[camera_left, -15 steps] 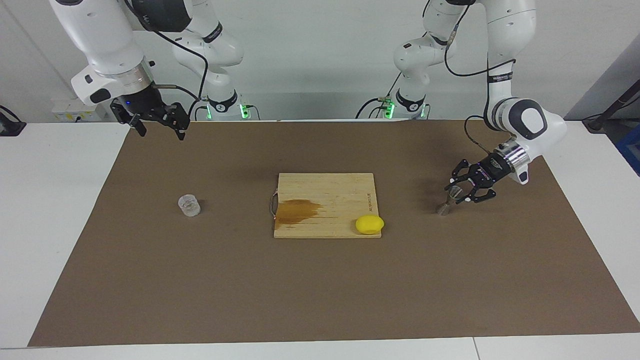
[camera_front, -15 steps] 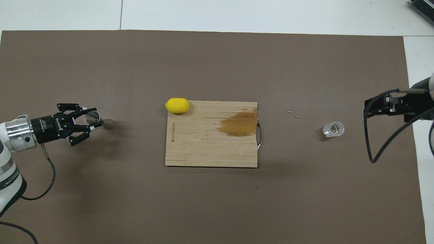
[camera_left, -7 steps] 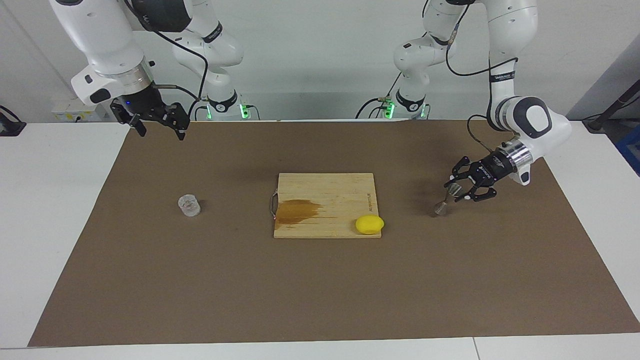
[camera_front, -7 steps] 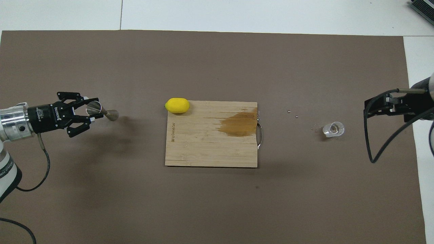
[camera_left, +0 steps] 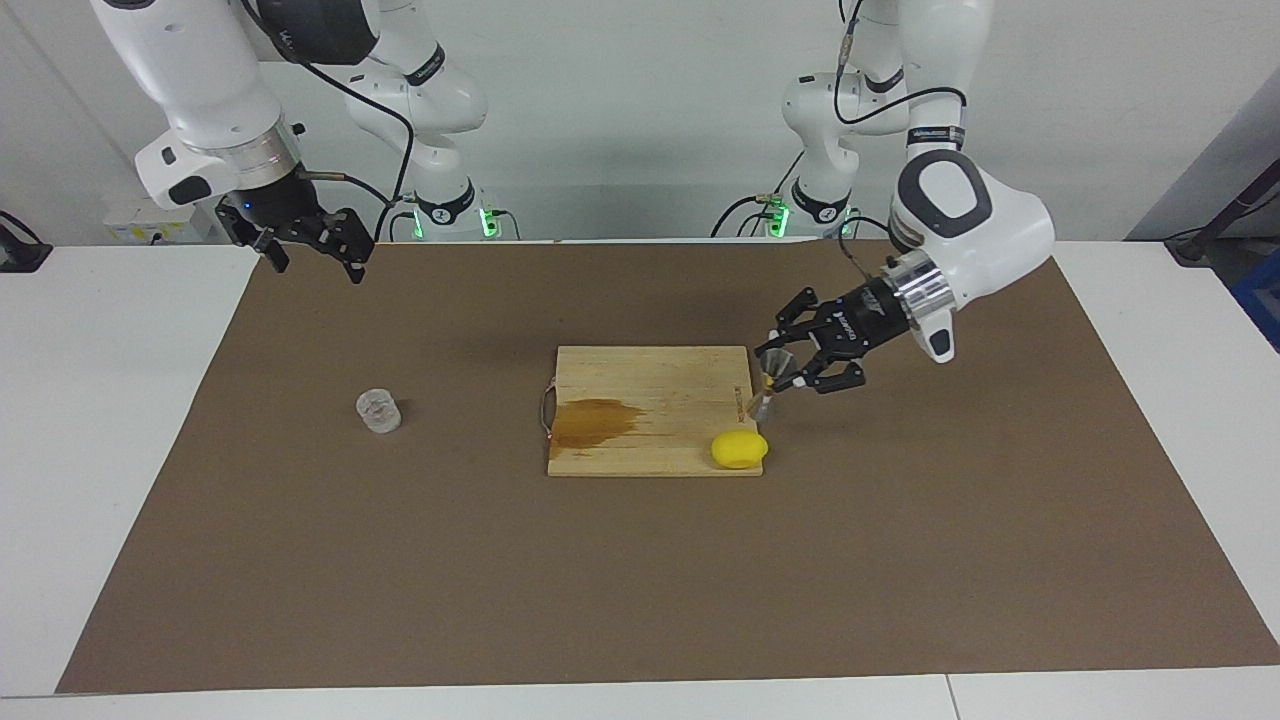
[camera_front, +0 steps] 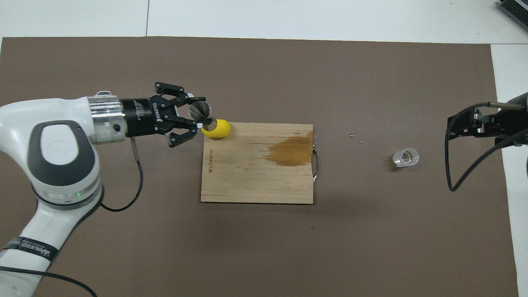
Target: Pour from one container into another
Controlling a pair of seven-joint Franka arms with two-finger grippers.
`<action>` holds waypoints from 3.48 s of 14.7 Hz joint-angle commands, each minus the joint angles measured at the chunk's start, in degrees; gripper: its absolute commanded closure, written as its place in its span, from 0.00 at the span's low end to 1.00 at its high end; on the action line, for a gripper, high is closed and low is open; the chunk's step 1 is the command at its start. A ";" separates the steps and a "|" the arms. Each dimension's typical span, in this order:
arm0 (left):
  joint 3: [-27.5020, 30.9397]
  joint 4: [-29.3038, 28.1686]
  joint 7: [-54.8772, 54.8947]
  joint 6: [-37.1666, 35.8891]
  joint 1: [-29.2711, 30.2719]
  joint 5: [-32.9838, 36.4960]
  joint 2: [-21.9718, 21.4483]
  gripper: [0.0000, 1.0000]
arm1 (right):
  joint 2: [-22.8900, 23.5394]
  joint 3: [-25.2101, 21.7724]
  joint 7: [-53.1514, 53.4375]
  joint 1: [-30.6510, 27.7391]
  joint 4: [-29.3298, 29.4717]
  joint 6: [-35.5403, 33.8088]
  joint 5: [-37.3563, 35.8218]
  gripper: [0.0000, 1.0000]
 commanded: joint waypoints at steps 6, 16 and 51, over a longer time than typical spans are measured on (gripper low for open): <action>1.02 8.24 -0.52 22.54 -21.08 -12.06 13.36 1.00 | 0.11 0.28 15.42 -1.40 -2.82 5.33 0.95 0.01; 1.02 8.70 -0.43 28.53 -25.94 -12.15 17.43 1.00 | 2.83 0.19 43.81 -10.26 -8.52 11.74 15.17 0.01; 1.63 13.26 41.15 2.19 11.95 57.73 -1.64 0.00 | 19.62 0.19 28.27 -20.38 -28.39 26.95 45.76 0.05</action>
